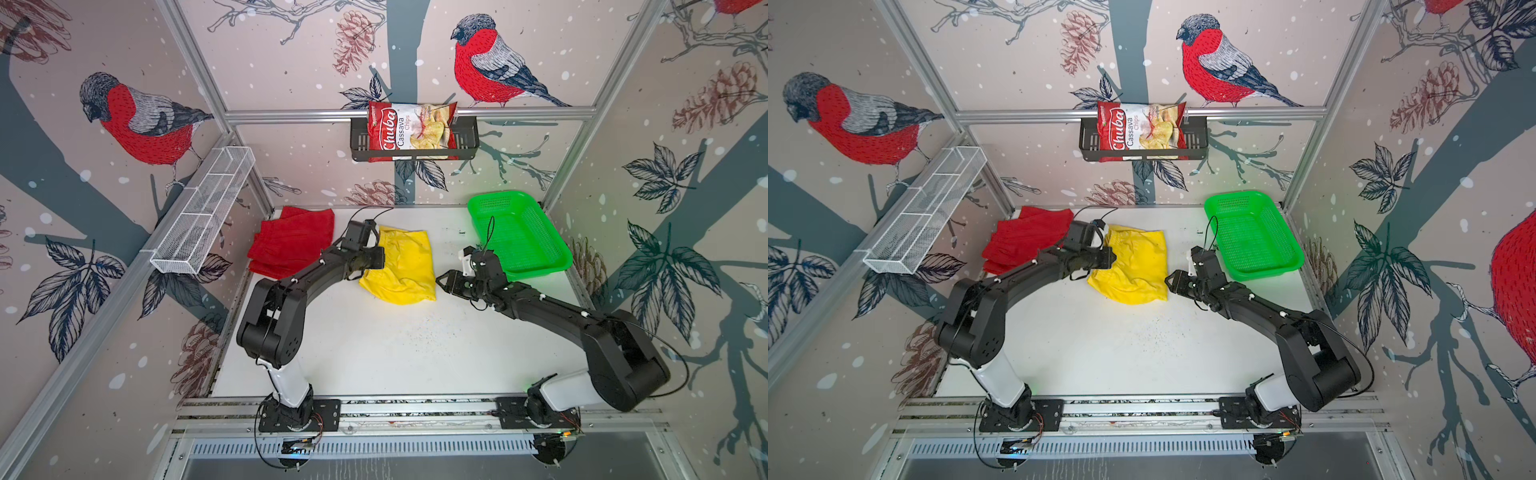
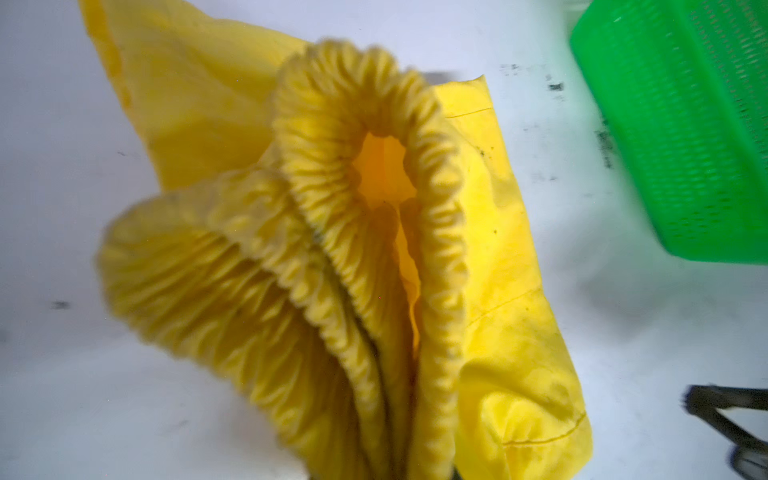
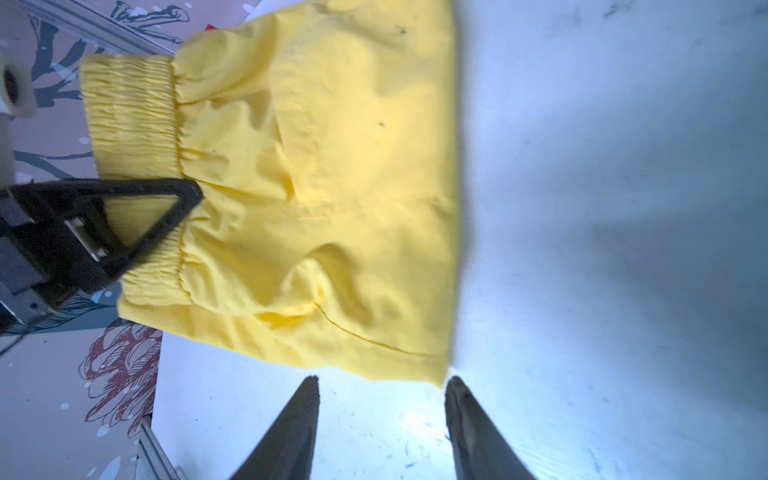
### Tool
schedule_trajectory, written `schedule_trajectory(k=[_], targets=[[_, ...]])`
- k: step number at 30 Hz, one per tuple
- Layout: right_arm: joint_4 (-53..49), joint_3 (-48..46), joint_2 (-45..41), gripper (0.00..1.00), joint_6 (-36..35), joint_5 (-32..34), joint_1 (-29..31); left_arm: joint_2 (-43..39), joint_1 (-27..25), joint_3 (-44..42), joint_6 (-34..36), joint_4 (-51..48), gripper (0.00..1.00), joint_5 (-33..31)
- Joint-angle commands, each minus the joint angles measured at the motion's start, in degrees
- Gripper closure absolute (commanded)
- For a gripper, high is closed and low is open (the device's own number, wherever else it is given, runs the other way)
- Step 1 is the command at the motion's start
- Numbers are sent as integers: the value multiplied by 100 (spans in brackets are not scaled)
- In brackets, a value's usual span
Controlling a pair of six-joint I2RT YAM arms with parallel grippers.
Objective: Fold and stack the shorts
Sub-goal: 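Lift the folded yellow shorts with the left gripper while the right draws back, then carry the yellow shorts with the left gripper onto the red shorts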
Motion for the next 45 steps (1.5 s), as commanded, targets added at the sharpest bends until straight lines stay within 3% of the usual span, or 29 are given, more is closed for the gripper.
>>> schedule_trajectory(k=[1,7,16,24,35,45], targets=[[-12,-267,-172,49,-137,35,-126,277,22,813,1323,-1626,100,-906],[192,-578,-256,49,-125,-32,-212,962,152,2200,2397,-2477,100,-2457],[291,-794,-262,51,-169,-12,-222,1296,778,2877,3053,-2313,100,-3167],[377,-839,-120,52,-81,-67,-206,1804,1087,3877,3359,-2640,100,-3271],[364,-795,-48,53,-14,3,-186,1704,1132,4552,3541,-2897,100,-3139],[308,-536,213,53,-20,10,-63,1253,1161,4653,3636,-3129,100,-3250]])
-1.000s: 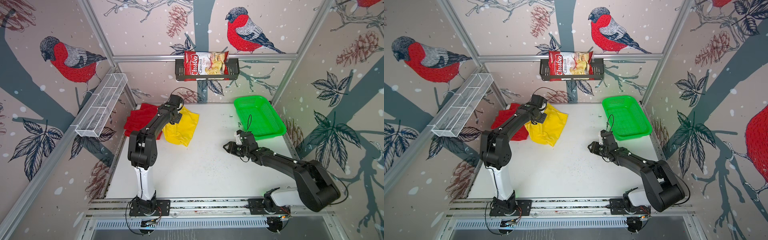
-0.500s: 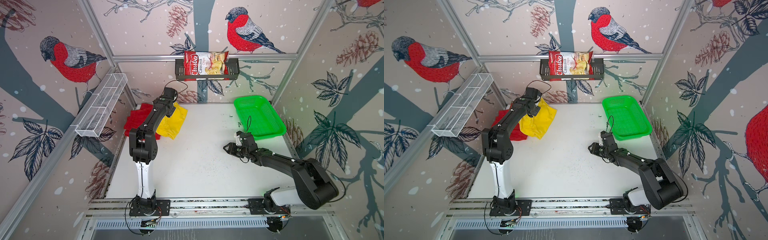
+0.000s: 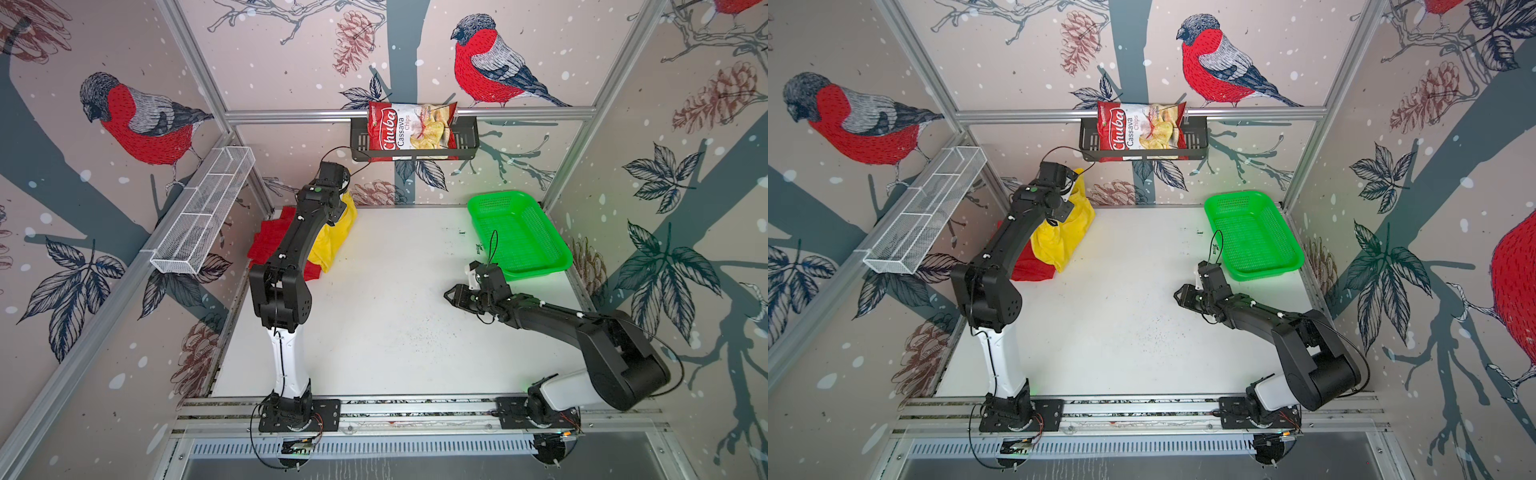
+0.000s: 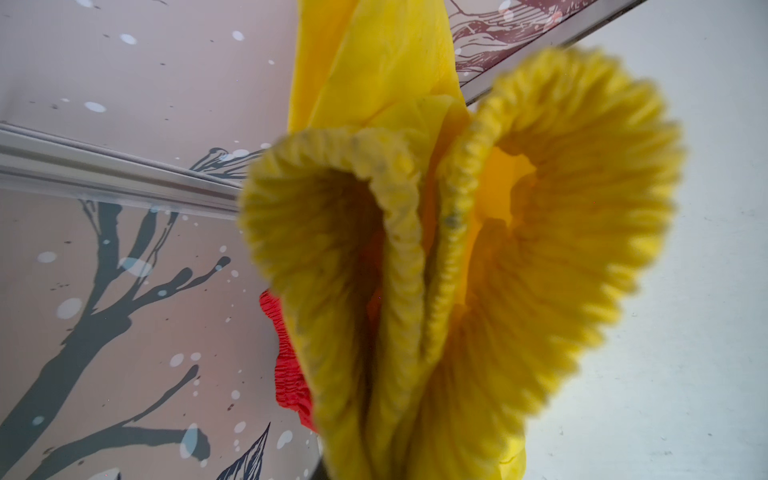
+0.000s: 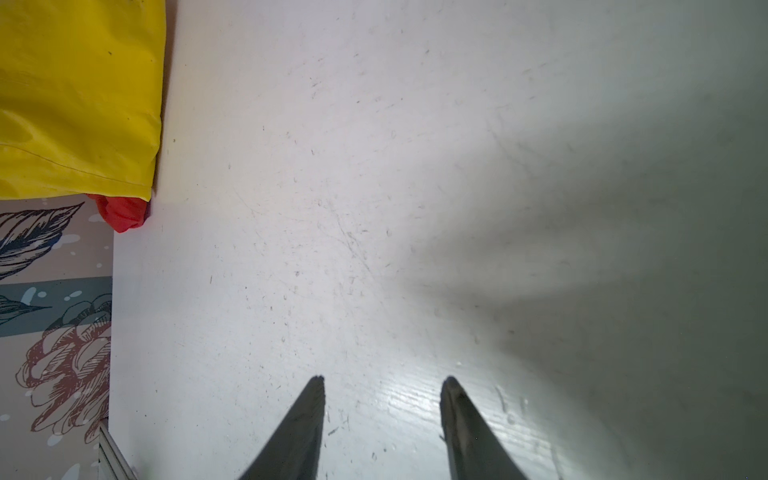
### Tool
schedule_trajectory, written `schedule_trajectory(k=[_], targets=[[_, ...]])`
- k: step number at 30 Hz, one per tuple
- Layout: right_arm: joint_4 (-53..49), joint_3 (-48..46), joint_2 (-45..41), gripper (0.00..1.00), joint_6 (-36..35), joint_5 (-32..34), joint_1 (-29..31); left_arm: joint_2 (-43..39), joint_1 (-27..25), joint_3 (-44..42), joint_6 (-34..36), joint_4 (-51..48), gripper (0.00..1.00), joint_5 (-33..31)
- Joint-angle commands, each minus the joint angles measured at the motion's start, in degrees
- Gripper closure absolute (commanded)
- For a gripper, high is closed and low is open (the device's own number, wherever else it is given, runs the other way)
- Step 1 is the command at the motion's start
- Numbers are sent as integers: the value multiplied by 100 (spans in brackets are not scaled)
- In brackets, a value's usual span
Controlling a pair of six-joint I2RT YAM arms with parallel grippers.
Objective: Fold and stack the shorts
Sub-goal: 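Carry the yellow shorts with the left gripper onto the red shorts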
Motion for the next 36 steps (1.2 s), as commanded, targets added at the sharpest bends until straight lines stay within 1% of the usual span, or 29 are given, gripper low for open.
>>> schedule_trajectory(k=[1,5,10,21,25,30,36], targets=[[53,97,69,53,34,18,48,-212,15,46,86,22,100,-112],[44,181,149,53,29,10,88,-335,84,-42,180,128,100,-145],[-16,292,224,53,8,25,150,-387,135,-2,149,90,100,152],[-94,340,255,53,-22,36,167,-85,414,-62,153,119,100,180],[-197,406,271,53,-80,65,167,105,515,-51,150,144,100,27],[-237,419,283,53,-84,80,160,291,629,-54,187,212,100,-327],[-254,424,314,53,-81,95,167,462,772,-71,254,413,100,-936]])
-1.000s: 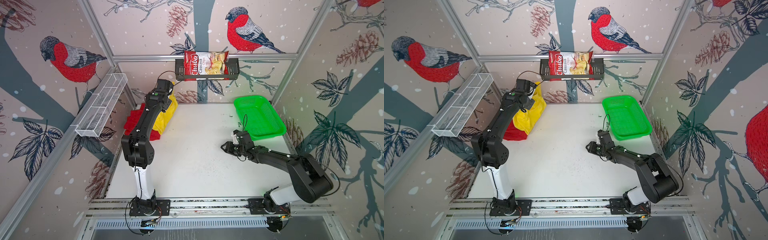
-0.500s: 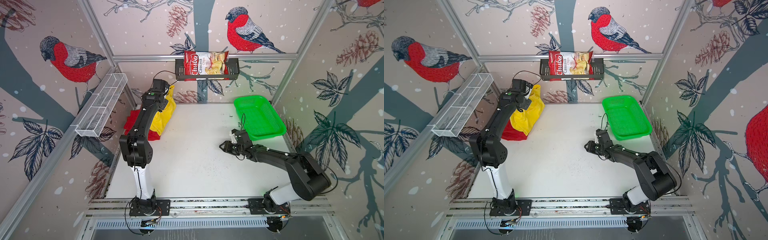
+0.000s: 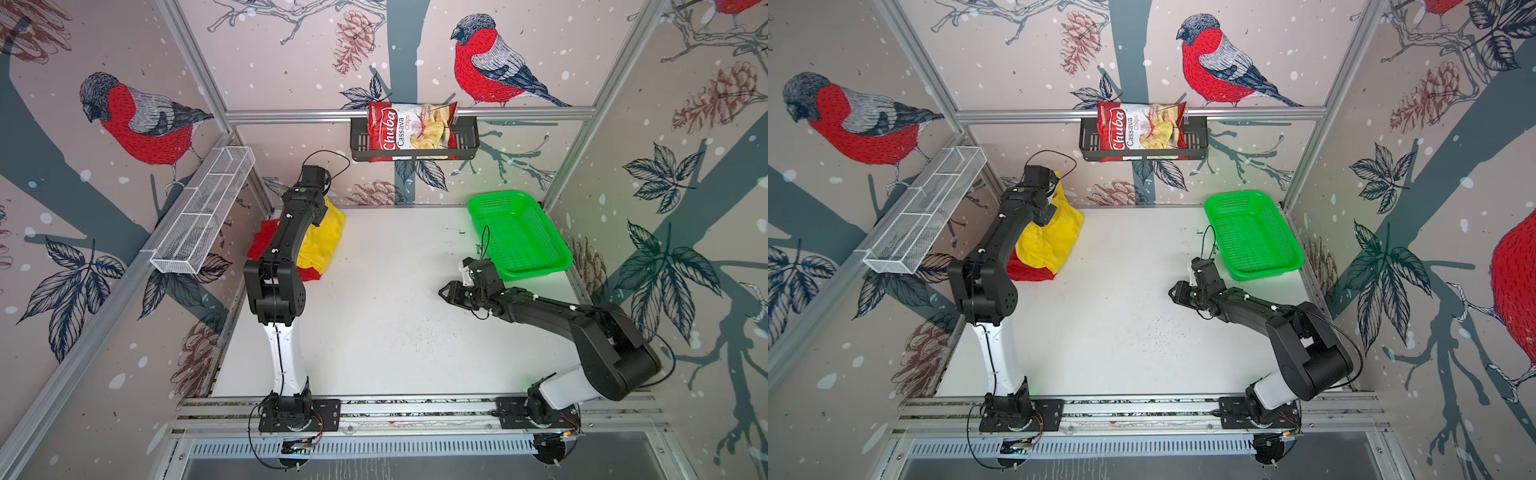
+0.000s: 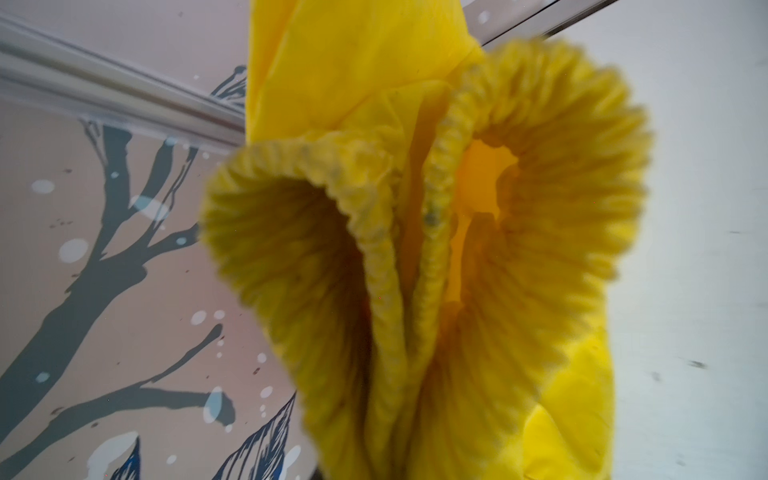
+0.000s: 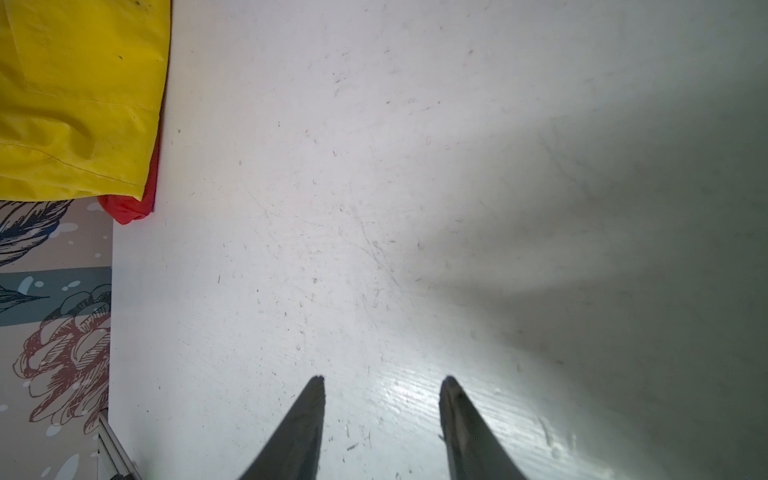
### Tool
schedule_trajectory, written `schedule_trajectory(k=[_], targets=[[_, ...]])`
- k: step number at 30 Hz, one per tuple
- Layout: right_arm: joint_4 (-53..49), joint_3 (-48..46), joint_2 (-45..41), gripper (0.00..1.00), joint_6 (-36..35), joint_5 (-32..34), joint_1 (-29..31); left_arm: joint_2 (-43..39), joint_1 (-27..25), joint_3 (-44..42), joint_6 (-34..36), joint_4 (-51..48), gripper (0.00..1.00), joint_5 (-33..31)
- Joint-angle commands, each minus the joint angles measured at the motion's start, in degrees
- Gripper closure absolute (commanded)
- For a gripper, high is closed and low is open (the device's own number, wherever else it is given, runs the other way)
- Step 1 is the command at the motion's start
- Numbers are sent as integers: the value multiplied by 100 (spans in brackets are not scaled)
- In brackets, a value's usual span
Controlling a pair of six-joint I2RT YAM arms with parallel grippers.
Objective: Fold and stack the shorts
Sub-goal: 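Carry the yellow shorts with the left gripper onto the red shorts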
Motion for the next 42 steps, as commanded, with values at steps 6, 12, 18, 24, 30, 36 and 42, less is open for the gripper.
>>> schedule_trajectory(k=[6,12,18,24,30,36,42], targets=[[-43,74,125,53,-38,59,5,175,253,-91,117,447,100,-672],[-25,103,223,53,-35,23,9,478,416,-57,138,573,99,-819],[-42,112,290,53,-39,40,10,834,582,40,7,614,86,-1040],[-25,136,309,53,-16,39,9,1105,701,342,-323,547,50,-1451],[-29,194,330,53,3,34,8,960,673,836,-754,232,27,-1344],[19,337,372,53,6,12,65,512,250,891,-971,69,25,-984],[46,386,211,52,-9,101,132,554,285,653,-1402,-82,25,-352]])
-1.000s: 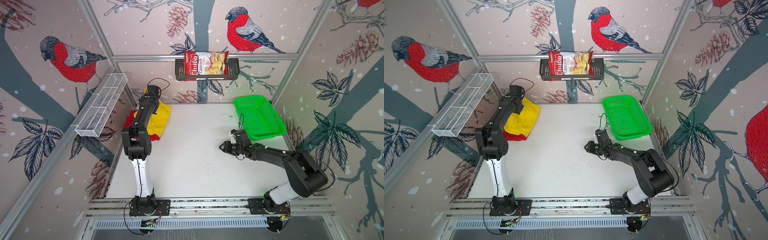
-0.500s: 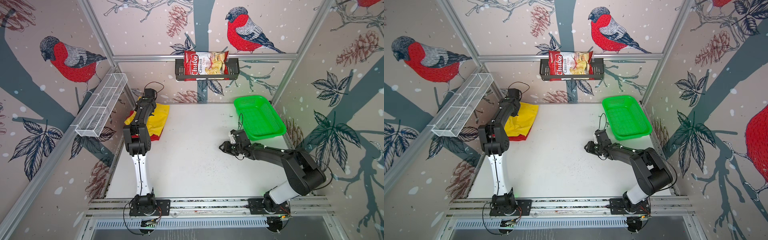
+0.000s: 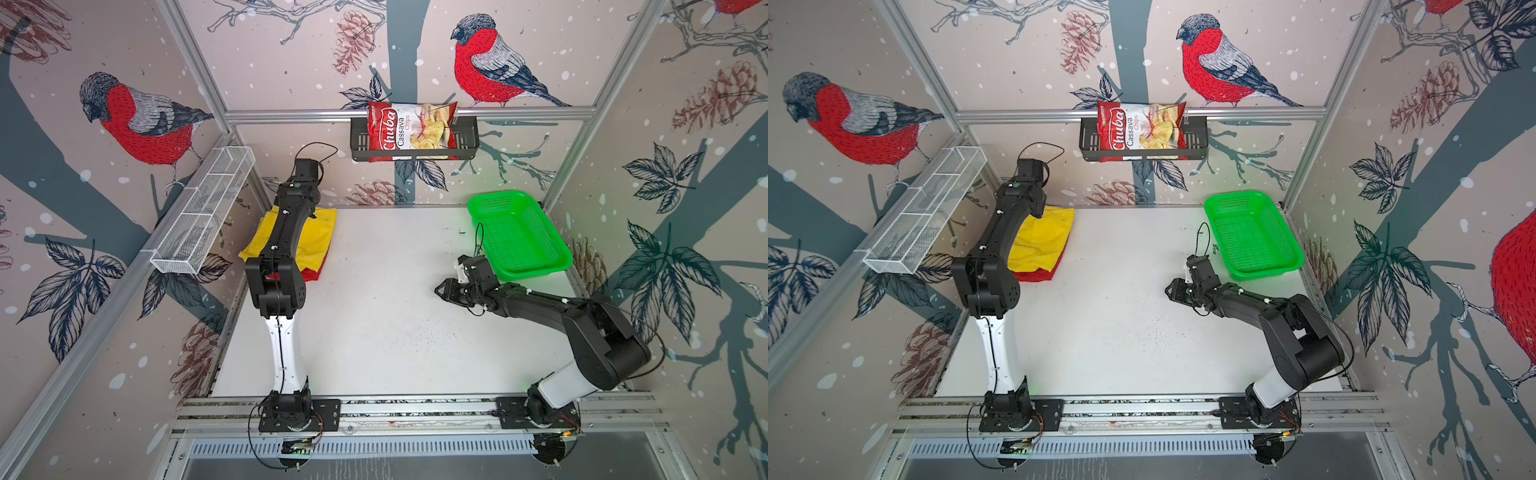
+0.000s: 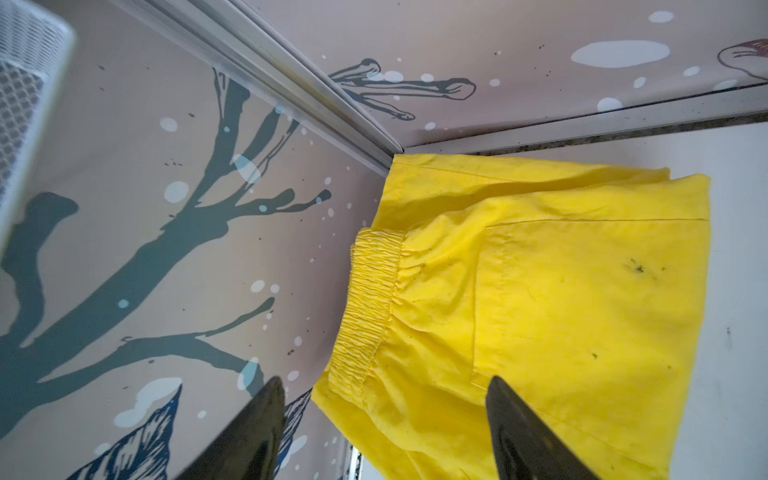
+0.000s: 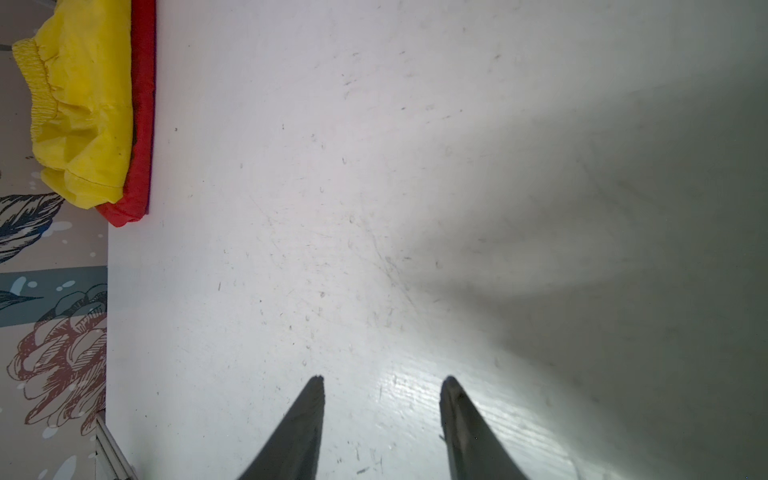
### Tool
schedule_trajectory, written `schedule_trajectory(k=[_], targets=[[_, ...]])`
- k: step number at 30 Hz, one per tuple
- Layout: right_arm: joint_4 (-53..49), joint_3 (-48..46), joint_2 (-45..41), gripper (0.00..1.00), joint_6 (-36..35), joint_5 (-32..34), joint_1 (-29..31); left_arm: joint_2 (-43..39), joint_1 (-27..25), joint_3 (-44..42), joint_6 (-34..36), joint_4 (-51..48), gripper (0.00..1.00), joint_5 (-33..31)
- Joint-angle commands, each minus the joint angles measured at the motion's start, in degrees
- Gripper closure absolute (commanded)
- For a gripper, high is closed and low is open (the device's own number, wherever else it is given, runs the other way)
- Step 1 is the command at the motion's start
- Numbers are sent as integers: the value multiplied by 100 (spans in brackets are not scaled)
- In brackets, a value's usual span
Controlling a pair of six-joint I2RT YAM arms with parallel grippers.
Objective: Fold and stack the shorts
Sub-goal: 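Carry the yellow shorts with the left gripper onto the red shorts, then lower the yellow shorts onto the red shorts and open the left gripper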
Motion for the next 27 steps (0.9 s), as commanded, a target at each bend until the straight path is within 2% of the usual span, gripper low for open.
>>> schedule_trajectory(k=[1,7,13,22,27], targets=[[98,52,-125,51,-28,115,23,134,95,-208,-354,-204,25,345],[36,50,-283,50,-99,225,6,760,561,-410,-1061,-262,23,948],[36,-26,-376,50,-97,274,7,1302,598,-457,-1198,-265,23,1045],[19,-115,-514,50,-116,324,-25,945,596,-1560,-1762,218,23,1999],[40,-130,-564,50,-112,324,-38,683,423,-2017,-2013,496,23,2246]])
